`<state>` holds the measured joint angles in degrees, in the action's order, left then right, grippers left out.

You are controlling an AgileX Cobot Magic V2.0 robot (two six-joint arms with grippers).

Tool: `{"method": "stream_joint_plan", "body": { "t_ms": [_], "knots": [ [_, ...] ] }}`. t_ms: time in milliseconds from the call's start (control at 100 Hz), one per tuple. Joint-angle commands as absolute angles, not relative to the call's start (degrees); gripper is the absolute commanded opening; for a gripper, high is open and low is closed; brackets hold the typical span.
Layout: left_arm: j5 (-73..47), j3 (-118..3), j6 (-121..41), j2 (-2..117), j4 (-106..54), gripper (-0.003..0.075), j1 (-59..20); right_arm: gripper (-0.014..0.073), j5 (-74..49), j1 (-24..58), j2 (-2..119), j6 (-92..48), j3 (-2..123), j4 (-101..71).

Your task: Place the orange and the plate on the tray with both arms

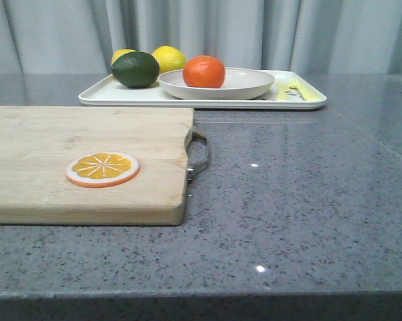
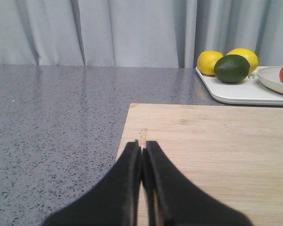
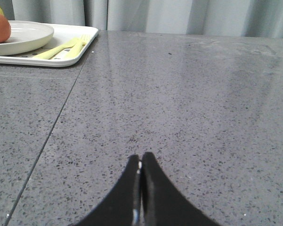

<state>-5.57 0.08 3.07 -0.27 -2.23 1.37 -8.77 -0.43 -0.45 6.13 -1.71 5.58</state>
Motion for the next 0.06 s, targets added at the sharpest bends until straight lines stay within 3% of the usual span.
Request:
{"method": "stream_joint_plan", "body": {
  "t_ms": [0, 50],
  "knots": [
    [-1.6, 0.6, 3.6, -2.1, -2.3, -0.002, 1.4, -0.0067, -4.8, -0.8, -1.4, 6.2, -0.4, 5.5],
    [-1.6, 0.6, 3.6, -2.1, -2.3, -0.002, 1.4, -0.0067, -4.8, -0.8, -1.4, 6.2, -0.4, 5.5]
  ]
}}
